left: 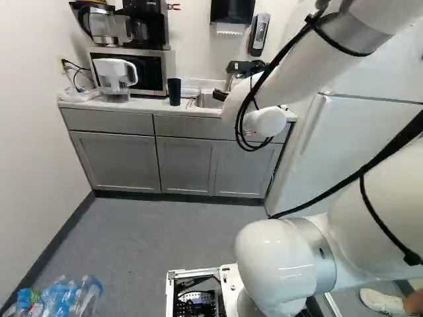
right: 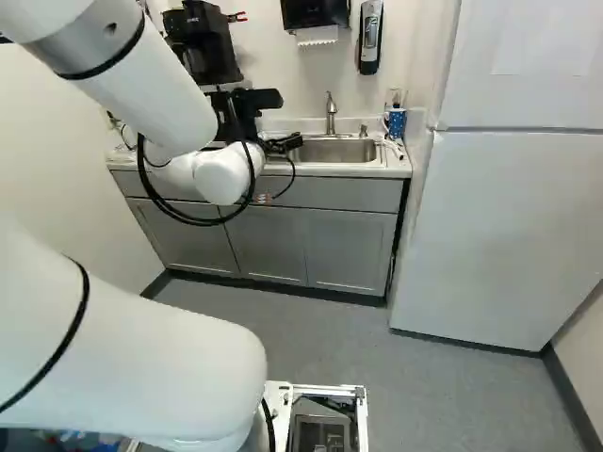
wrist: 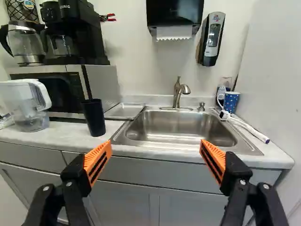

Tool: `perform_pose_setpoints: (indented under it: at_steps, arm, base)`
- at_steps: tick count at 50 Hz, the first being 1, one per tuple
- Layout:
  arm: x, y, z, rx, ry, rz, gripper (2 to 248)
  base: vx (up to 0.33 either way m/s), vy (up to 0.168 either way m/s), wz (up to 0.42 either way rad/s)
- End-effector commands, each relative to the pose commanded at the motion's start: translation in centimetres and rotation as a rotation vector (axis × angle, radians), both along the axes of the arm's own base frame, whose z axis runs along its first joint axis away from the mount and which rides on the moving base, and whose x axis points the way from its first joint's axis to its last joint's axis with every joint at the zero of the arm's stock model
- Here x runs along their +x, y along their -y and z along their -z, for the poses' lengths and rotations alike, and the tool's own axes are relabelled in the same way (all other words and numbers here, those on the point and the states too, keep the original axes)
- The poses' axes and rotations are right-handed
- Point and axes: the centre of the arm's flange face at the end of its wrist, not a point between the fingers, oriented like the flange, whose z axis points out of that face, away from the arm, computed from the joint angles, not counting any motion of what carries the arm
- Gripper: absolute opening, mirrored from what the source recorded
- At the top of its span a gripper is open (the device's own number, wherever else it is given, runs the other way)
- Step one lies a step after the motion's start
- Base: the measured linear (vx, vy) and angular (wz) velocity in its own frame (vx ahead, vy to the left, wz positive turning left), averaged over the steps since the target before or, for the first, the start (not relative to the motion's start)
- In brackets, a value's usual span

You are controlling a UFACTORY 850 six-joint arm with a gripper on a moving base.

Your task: Rinse the cup and place it in the tray

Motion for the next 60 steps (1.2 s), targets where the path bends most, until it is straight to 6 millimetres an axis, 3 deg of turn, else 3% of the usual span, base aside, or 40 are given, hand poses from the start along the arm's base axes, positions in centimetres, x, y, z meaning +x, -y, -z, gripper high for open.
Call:
perform_pose_setpoints:
  at_steps: [60]
  arm:
    - [4.0, 0.0, -5.1, 0.000, -0.044, 0.000, 247]
  base:
    - [0.000, 0.000, 0.000]
